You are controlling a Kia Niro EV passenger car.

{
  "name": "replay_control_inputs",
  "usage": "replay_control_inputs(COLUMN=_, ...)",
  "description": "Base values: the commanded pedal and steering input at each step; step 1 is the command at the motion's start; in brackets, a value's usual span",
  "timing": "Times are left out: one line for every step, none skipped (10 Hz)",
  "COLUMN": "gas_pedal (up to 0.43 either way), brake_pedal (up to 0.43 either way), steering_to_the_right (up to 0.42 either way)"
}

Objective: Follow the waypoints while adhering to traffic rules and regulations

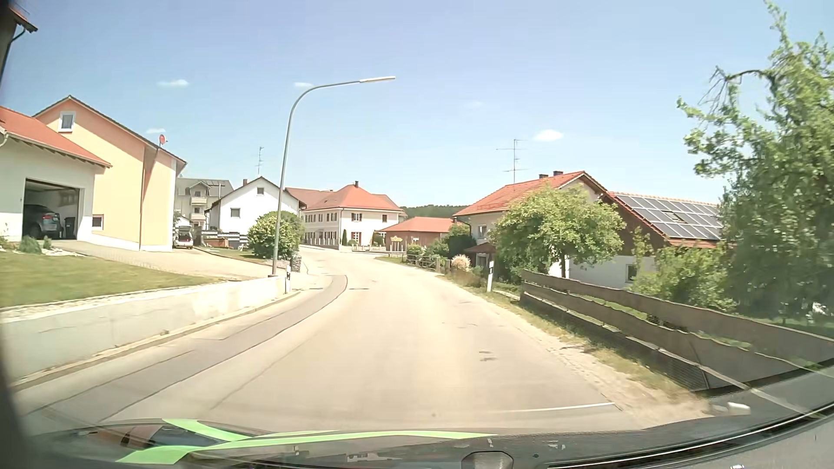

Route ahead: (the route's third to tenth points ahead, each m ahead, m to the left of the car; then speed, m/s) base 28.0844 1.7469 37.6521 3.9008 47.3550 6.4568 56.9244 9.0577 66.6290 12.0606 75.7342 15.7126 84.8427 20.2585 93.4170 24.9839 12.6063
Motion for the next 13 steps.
replay_control_inputs(gas_pedal=0.11, brake_pedal=0.0, steering_to_the_right=-0.026)
replay_control_inputs(gas_pedal=0.118, brake_pedal=0.0, steering_to_the_right=-0.025)
replay_control_inputs(gas_pedal=0.118, brake_pedal=0.0, steering_to_the_right=-0.025)
replay_control_inputs(gas_pedal=0.118, brake_pedal=0.0, steering_to_the_right=-0.025)
replay_control_inputs(gas_pedal=0.118, brake_pedal=0.0, steering_to_the_right=-0.025)
replay_control_inputs(gas_pedal=0.118, brake_pedal=0.0, steering_to_the_right=-0.025)
replay_control_inputs(gas_pedal=0.118, brake_pedal=0.0, steering_to_the_right=-0.026)
replay_control_inputs(gas_pedal=0.13, brake_pedal=0.0, steering_to_the_right=-0.025)
replay_control_inputs(gas_pedal=0.13, brake_pedal=0.0, steering_to_the_right=-0.025)
replay_control_inputs(gas_pedal=0.13, brake_pedal=0.0, steering_to_the_right=-0.026)
replay_control_inputs(gas_pedal=0.13, brake_pedal=0.0, steering_to_the_right=-0.027)
replay_control_inputs(gas_pedal=0.118, brake_pedal=0.0, steering_to_the_right=-0.028)
replay_control_inputs(gas_pedal=0.098, brake_pedal=0.0, steering_to_the_right=-0.029)
